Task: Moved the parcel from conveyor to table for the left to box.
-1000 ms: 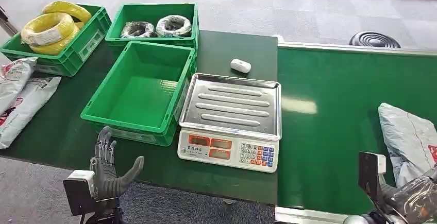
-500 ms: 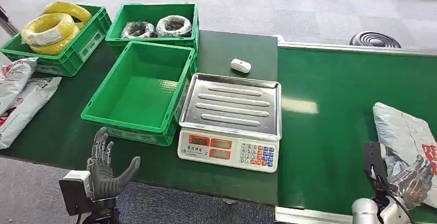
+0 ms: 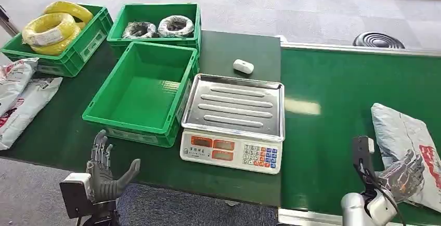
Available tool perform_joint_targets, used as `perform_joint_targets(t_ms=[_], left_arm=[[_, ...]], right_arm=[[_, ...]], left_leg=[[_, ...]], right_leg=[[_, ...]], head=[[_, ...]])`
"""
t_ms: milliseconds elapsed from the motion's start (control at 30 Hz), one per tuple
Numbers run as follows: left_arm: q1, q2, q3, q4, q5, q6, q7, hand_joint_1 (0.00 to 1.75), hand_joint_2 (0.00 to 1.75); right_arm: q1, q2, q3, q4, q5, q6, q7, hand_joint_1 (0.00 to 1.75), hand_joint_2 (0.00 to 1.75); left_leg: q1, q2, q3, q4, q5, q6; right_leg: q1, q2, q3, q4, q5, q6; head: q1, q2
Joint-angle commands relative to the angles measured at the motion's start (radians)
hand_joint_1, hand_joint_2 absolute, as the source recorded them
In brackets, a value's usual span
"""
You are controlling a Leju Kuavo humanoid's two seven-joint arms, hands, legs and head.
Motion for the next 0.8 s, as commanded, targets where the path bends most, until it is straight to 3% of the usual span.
perform_joint_targets(t_ms=[33,533,700,800], left_arm=[[0.016,0.044,-0.005,0.010,-0.002,-0.002,0.014,0.00,1.75],[0.007,0.054,-0.015,0.032,0.015,0.001,0.004,0.00,1.75],[0.014,0.053,-0.012,0.021,0.025,0.015,-0.001,0.00,1.75],[0.018,0.052,-0.009,0.013,0.028,0.024,-0.001,0.00,1.75]], right_arm=[[-0.076,-0.014,-0.026,0.153,0.037,-0.021,0.038,0.00,1.75],[-0.132,-0.078,-0.079,0.262,0.057,-0.043,0.077,0.00,1.75],[-0.110,-0.048,-0.106,0.218,0.066,-0.024,0.119,0.00,1.75],[-0.085,-0.019,-0.126,0.159,0.010,-0.018,0.065,0.00,1.75]], left_leg=[[-0.001,0.003,0.001,-0.002,0.000,0.001],[-0.002,0.001,0.001,-0.004,0.002,0.001],[-0.001,0.002,0.001,-0.003,0.001,0.001],[-0.001,0.002,0.000,-0.002,0.001,0.001]], right_leg=[[-0.001,0.003,-0.001,-0.001,0.001,0.000],[-0.002,0.000,0.000,-0.002,0.002,0.000],[-0.001,0.001,0.000,-0.002,0.001,0.000],[-0.001,0.001,-0.001,-0.001,0.001,0.000]], head=[[0.000,0.000],[0.000,0.000],[0.000,0.000],[0.000,0.000]])
